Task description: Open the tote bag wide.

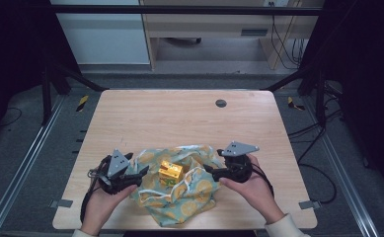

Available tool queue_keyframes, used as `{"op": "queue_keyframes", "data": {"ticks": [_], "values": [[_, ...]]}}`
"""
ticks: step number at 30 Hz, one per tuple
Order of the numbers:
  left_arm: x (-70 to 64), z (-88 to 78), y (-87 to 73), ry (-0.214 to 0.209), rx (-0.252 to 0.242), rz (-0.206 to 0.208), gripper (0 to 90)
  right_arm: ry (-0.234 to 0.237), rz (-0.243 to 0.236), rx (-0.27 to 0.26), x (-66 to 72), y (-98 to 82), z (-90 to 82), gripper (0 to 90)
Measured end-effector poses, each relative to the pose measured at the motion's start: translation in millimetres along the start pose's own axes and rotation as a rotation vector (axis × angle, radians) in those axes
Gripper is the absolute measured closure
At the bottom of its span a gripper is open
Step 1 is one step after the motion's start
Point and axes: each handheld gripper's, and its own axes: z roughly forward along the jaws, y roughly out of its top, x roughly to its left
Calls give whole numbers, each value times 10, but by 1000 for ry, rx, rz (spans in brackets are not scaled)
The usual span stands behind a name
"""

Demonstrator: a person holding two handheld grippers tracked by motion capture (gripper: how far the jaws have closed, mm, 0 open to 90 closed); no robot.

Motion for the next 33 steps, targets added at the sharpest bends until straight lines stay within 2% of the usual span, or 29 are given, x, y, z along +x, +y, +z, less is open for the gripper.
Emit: {"op": "queue_keyframes", "data": {"ticks": [3, 5, 7, 9, 11, 13, 14, 15, 16, 18, 20, 21, 22, 23, 24, 27, 29, 33], "values": [[106, 32, 12, -5, 32, -23, 241, 29, -4, 13, 79, -62, -17, 236], [150, 61, 20, -5, 42, -21, 236, 40, -9, 15, 106, -85, -14, 222], [195, 142, 44, -30, 81, -22, 170, 62, -14, 16, 133, -107, 18, 190], [203, 233, 61, -41, 112, -14, 158, 70, -10, 17, 139, -113, 28, 190], [188, 324, 52, -60, 122, -16, 149, 92, -21, 32, 170, -135, 69, 193], [150, 402, 21, -88, 138, -24, 142, 108, -33, 56, 213, -167, 113, 232], [126, 430, -2, -99, 151, -19, 162, 116, -45, 71, 235, -190, 136, 282], [102, 450, -22, -106, 164, -9, 242, 130, -71, 104, 278, -236, 181, 415], [79, 459, -45, -100, 168, 2, 242, 130, -71, 104, 278, -236, 181, 415], [49, 469, -84, -84, 186, 24, 374, 142, -94, 136, 306, -275, 212, 562], [28, 475, -112, -72, 197, 46, 517, 151, -93, 156, 309, -307, 228, 686], [24, 478, -121, -60, 204, 56, 605, 170, -92, 176, 311, -340, 229, 790], [23, 478, -128, -54, 205, 57, 605, 170, -92, 176, 311, -340, 229, 790], [24, 476, -132, -55, 205, 57, 693, 186, -95, 195, 316, -374, 226, 878], [30, 472, -132, -51, 207, 56, 693, 186, -95, 195, 316, -374, 226, 878], [56, 474, -146, -45, 204, 44, 825, 213, -99, 221, 315, -428, 189, 900], [72, 486, -157, -51, 208, 35, 850, 214, -97, 235, 309, -461, 167, 900], [80, 520, -172, -45, 211, 44, 866, 230, -101, 250, 297, -521, 139, 900]]}}
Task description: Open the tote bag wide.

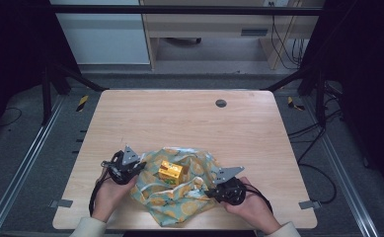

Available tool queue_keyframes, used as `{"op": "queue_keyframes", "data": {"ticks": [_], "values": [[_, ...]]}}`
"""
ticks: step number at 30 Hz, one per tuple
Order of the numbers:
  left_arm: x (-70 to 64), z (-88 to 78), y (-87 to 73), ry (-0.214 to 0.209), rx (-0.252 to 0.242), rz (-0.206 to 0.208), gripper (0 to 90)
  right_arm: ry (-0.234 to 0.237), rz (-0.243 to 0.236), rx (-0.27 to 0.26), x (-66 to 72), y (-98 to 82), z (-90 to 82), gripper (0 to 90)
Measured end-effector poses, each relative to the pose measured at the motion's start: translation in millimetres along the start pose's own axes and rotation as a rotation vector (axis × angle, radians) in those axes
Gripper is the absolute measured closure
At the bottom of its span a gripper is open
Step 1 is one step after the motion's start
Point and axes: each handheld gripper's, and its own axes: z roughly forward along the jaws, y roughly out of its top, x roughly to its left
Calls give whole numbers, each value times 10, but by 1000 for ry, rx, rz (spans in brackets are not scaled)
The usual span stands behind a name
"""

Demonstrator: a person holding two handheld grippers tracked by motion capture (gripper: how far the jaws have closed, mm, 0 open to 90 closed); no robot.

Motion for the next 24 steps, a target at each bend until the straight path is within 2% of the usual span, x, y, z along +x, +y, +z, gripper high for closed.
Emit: {"op": "queue_keyframes", "data": {"ticks": [4, 7, 8, 13, 14, 20, 22, 24], "values": [[21, 16, -3, 1, 7, 0, 875, 9, -8, 19, 39, -26, 19, 900], [47, 20, -35, -2, 23, -8, 874, 37, -16, 31, 87, -30, 52, 900], [64, -15, -62, -16, 28, -11, 872, 49, -26, 32, 110, -29, 64, 900], [50, -106, -125, -26, 23, -3, 863, 66, -39, 41, 152, -32, 67, 900], [50, -128, -158, -38, 40, 9, 860, 84, -45, 37, 169, -35, 72, 900], [64, -74, -207, -46, 98, 21, 857, 103, -58, 56, 214, -35, 132, 900], [66, -53, -208, -40, 100, 13, 856, 111, -59, 67, 233, -38, 159, 900], [81, -39, -216, -31, 120, 22, 854, 115, -73, 77, 241, -41, 185, 900]]}}
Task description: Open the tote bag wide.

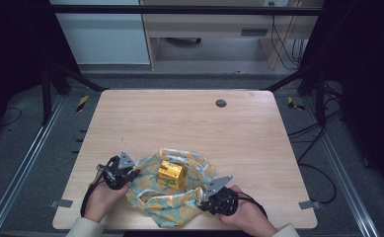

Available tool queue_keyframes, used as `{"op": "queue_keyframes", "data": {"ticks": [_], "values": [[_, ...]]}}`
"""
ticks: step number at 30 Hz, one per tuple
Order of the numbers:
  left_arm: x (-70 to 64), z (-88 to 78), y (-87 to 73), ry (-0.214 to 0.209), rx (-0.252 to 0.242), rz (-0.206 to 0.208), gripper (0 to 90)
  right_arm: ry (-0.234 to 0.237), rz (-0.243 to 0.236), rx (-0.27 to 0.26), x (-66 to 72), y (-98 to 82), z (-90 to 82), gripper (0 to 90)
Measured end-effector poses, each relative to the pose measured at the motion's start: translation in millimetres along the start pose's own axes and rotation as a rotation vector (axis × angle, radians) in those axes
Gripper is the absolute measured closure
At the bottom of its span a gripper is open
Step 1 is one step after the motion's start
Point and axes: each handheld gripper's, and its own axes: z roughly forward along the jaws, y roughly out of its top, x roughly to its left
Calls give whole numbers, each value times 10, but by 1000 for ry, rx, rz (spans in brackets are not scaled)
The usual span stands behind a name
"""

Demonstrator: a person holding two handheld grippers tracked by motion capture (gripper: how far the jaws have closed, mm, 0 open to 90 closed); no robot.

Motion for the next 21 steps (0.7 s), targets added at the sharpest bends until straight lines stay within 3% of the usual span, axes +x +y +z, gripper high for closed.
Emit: {"op": "queue_keyframes", "data": {"ticks": [11, 17, 19, 21], "values": [[34, 22, -25, 17, 14, -10, 852, -22, -4, 24, -3, -6, 36, 900], [36, 19, -25, 47, 7, -8, 815, -40, 5, 12, -22, -16, 17, 900], [46, -2, -27, 53, -16, -16, 765, -51, 5, 4, -29, -18, -3, 882], [43, -48, -19, 64, -53, -13, 695, -63, 13, -12, -29, -13, -48, 779]]}}
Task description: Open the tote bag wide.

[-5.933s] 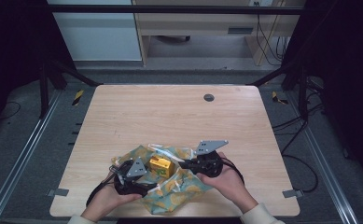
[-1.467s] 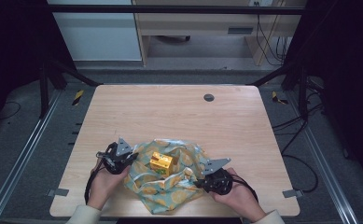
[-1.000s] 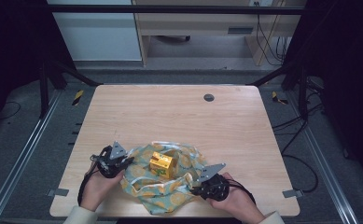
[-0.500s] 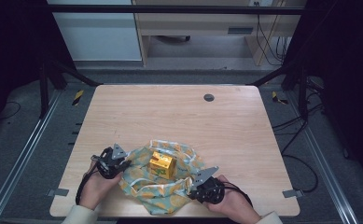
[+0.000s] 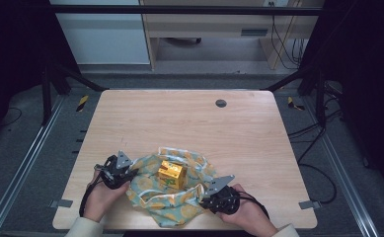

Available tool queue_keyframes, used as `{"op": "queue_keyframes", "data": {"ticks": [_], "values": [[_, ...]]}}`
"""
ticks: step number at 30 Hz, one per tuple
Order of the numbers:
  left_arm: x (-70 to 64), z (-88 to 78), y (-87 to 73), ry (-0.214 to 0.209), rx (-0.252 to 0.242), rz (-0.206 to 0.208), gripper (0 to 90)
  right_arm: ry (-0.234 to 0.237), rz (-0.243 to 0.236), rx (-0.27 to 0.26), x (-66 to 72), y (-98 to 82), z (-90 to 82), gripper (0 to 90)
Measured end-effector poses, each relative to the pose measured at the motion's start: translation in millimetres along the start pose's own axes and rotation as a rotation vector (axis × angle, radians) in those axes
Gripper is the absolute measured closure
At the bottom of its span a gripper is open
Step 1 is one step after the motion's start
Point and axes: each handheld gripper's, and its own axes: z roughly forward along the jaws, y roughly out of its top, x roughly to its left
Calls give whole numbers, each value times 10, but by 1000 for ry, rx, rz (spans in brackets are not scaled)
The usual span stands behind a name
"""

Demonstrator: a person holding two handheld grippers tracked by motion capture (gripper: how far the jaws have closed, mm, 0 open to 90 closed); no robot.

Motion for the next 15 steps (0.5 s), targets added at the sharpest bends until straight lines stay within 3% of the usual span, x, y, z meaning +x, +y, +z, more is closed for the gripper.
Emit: {"op": "queue_keyframes", "data": {"ticks": [1, 2, 5, 7, 8, 10, 11, 13, 15], "values": [[-5, -25, 9, 6, -28, -10, 572, -26, 0, -31, -4, 20, -71, 642], [-8, -51, 22, 9, -50, -27, 494, -33, 4, -55, -3, 28, -110, 569], [-22, -133, 60, -2, -124, -68, 424, -48, 5, -88, -3, 46, -200, 456], [-35, -183, 89, 3, -172, -82, 297, -81, -5, -144, -10, 54, -348, 294], [-36, -210, 104, 4, -192, -88, 297, -81, -5, -144, -10, 54, -348, 294], [-28, -272, 129, 12, -240, -97, 243, -102, -3, -183, -52, 54, -454, 226], [-19, -305, 136, 16, -265, -104, 211, -119, 3, -232, -115, 41, -564, 188], [10, -362, 141, 31, -307, -121, 190, -120, 4, -252, -148, 30, -622, 171], [50, -411, 132, 66, -333, -134, 171, -141, 20, -290, -219, -1, -738, 149]]}}
